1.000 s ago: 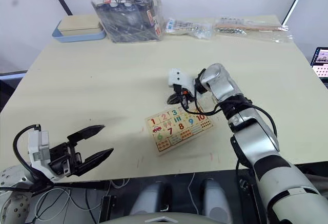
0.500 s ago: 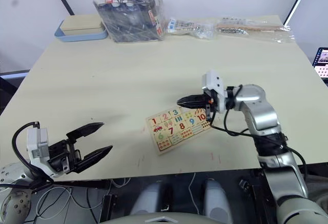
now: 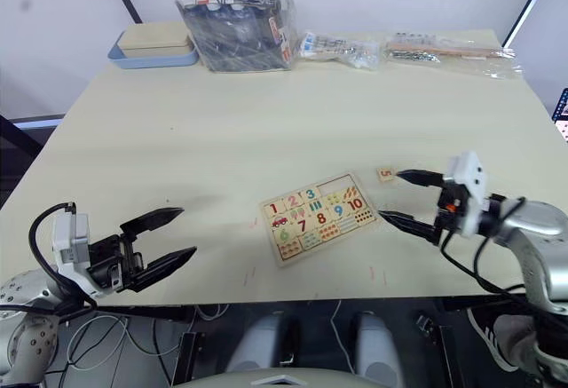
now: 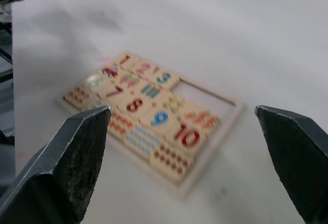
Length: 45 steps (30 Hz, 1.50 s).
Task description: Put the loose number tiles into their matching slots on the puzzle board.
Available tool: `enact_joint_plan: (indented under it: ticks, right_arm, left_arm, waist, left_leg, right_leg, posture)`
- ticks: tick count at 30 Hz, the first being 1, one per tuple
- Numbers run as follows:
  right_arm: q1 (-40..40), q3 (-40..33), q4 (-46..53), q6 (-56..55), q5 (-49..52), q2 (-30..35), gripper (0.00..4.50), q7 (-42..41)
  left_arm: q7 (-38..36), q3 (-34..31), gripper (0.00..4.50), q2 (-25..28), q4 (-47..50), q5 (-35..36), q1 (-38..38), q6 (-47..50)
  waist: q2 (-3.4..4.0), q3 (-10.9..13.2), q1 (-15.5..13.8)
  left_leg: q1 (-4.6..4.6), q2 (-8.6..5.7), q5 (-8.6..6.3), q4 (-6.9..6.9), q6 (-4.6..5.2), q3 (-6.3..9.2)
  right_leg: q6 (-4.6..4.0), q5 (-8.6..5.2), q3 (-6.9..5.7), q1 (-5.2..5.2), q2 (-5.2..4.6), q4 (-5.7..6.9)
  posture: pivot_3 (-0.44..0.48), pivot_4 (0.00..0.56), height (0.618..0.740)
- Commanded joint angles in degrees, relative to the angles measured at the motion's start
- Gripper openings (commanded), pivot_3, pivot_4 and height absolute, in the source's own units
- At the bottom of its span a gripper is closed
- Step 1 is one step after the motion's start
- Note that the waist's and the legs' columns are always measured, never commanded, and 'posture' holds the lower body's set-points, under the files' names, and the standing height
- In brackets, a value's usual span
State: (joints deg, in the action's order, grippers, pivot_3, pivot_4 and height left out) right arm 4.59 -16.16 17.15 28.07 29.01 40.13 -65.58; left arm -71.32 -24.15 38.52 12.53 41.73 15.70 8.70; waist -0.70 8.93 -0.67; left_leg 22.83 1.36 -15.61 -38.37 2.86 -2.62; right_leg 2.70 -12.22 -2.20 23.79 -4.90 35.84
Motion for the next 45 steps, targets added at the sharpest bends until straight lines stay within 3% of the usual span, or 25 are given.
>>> enact_joint_plan:
  ticks: [1,7,16,21,32,38,45]
  right_arm:
    - [-3.54,-5.45,2.18,-2.06,1.87,1.63,4.46,1.00]
    - [-11.67,-12.46,-0.31,-4.97,1.83,3.31,4.46,1.37]
    - [-14.18,-13.54,-4.41,-7.55,1.60,5.01,4.46,0.75]
    - [-9.05,-10.42,-7.90,-6.56,0.72,6.84,4.46,1.63]
    - [13.84,4.22,-24.89,-0.48,-5.26,11.50,4.46,2.54]
    - [20.14,5.86,-28.08,6.00,-8.06,4.95,4.46,15.46]
    - [18.00,4.25,-23.48,9.77,-9.69,-2.18,4.46,27.81]
  left_arm:
    - [-0.74,-0.59,4.50,0.77,-0.30,0.07,-0.59,-0.16]
    - [-1.31,-0.75,4.50,0.92,-1.26,-0.09,-0.64,-0.23]
    - [-2.94,-1.19,4.50,0.83,-2.98,-0.53,0.09,-1.15]
    - [-3.71,-0.95,4.50,0.54,-2.92,-0.23,-0.13,-1.21]
    - [-4.97,0.41,4.50,-0.04,-0.77,0.49,-1.13,-0.48]
    - [-4.39,0.61,4.50,-1.28,-0.20,0.00,-0.52,-1.31]
    - [-4.39,0.76,4.50,-1.92,-0.55,0.15,-1.55,-1.93]
  waist:
    - [0.00,0.00,-0.05]
    - [-0.03,-0.01,-0.17]
    - [-0.04,-0.01,-0.12]
    - [-0.04,-0.01,0.00]
    - [-0.04,0.01,-0.08]
    - [-0.06,0.00,-0.08]
    - [-0.06,-0.01,-0.13]
  left_leg:
    - [-0.01,0.00,0.00,-0.01,0.00,0.00]
    - [0.01,-0.02,0.00,-0.02,0.00,-0.01]
    - [-0.06,0.01,0.00,-0.03,0.01,-0.02]
    - [-0.06,0.00,0.00,-0.04,0.01,-0.08]
    - [-0.01,-0.02,0.01,-0.04,0.01,-0.08]
    - [0.00,-0.03,0.00,-0.03,0.01,-0.08]
    - [0.02,-0.04,0.01,-0.05,0.02,-0.08]
  right_leg:
    - [0.00,0.00,0.00,0.00,0.00,0.01]
    - [0.01,0.00,0.03,-0.02,0.00,0.00]
    - [0.02,-0.01,0.07,-0.04,0.03,0.02]
    - [0.02,0.00,0.12,-0.03,0.03,0.01]
    - [0.00,0.01,0.12,-0.02,0.03,0.01]
    - [-0.01,0.01,0.11,-0.01,0.04,0.00]
    - [0.00,0.02,0.11,-0.03,0.04,0.00]
  posture:
    - [0.000,0.150,0.740]
    - [0.000,0.150,0.740]
    - [0.000,0.150,0.740]
    - [0.000,0.150,0.740]
    - [0.000,0.150,0.740]
    - [0.000,0.150,0.740]
    - [0.000,0.150,0.740]
